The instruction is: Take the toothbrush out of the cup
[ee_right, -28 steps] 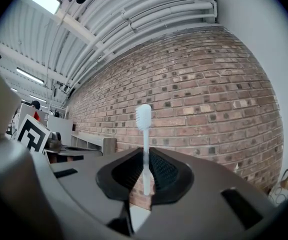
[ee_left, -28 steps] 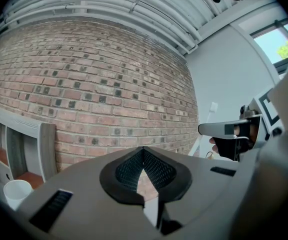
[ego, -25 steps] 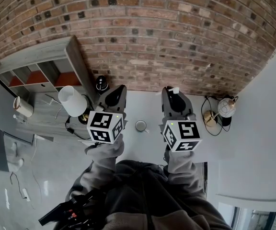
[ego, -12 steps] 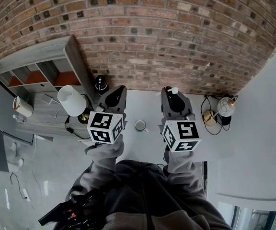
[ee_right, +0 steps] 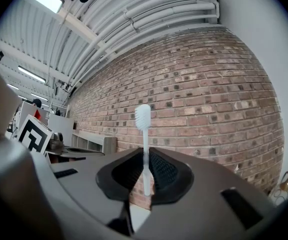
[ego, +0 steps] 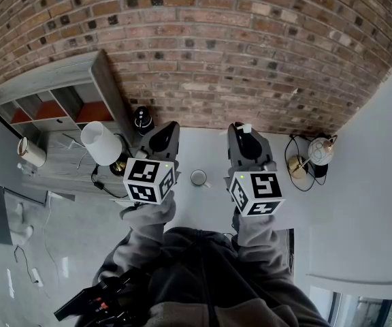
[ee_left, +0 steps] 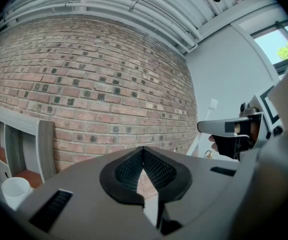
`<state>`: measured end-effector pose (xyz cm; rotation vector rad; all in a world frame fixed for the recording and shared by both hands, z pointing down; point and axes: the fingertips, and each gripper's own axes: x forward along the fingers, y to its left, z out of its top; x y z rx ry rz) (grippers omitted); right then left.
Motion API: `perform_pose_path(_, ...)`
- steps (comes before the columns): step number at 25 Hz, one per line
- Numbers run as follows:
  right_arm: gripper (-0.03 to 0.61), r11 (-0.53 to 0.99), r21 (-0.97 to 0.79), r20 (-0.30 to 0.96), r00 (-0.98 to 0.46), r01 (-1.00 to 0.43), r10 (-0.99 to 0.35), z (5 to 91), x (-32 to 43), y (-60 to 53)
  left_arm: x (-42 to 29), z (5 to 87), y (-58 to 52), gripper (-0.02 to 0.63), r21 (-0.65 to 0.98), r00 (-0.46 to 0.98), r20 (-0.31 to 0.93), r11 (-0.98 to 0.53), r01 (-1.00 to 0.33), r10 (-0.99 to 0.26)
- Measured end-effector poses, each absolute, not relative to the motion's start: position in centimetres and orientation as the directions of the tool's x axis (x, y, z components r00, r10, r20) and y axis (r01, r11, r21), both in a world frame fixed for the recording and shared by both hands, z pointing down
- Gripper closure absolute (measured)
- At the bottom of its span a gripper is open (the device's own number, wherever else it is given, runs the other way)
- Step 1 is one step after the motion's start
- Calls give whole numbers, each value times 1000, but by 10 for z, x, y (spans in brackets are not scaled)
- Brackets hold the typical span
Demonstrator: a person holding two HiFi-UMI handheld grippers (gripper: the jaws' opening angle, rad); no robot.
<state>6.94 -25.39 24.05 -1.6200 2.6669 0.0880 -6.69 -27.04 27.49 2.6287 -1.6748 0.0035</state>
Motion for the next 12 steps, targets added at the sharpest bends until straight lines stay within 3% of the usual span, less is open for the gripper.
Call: perform_pose_path(12, 538, 463, 24, -46, -464, -886, -885, 243, 66, -255, -70, 280, -272, 624, 27, 422, 26, -422, -906, -906)
